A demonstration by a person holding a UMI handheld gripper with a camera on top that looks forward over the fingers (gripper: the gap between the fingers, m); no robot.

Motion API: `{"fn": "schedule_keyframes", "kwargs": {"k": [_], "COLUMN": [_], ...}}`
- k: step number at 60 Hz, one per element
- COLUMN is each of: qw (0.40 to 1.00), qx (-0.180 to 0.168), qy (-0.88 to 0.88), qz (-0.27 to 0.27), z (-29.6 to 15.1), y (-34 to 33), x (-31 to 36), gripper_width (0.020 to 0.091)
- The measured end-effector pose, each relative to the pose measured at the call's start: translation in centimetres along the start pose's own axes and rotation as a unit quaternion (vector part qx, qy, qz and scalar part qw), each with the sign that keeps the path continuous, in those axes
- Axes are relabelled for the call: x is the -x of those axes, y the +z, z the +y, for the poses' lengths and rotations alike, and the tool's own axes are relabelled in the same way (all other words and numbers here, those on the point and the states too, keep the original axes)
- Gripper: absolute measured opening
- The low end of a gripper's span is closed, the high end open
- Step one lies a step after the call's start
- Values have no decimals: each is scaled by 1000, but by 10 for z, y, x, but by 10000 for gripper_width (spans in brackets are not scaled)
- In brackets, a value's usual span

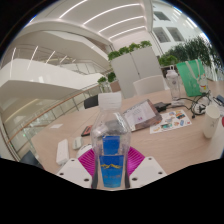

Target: Pour water

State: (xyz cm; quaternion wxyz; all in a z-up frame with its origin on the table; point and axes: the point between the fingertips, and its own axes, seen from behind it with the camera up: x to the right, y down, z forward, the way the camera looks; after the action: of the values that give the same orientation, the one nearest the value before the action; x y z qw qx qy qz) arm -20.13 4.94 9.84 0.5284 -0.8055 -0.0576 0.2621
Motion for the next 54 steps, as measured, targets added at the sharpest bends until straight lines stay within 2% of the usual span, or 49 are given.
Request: {"fn": "schedule_keyframes", "kwargs": {"k": [7, 13, 22, 29, 30, 33, 43, 54], "qw": [982, 929, 792, 630, 610, 568, 486, 477], "qx": [-26, -59, -90, -106, -110, -124, -175, -166], "qy": [183, 354, 589, 747, 762, 789, 819, 826], "qz": [-50, -87, -131, -186, -187, -200, -250, -248], "z": [-84, -157, -186, -172, -187, -185, -213, -212], "y": [-8, -21, -27, -31, -28, -37, -53, -54], "x": [-11, -57, -136, -196, -191, -204, -224, -224], "gripper_width": [364, 363, 364, 362, 361, 363, 362, 362]}}
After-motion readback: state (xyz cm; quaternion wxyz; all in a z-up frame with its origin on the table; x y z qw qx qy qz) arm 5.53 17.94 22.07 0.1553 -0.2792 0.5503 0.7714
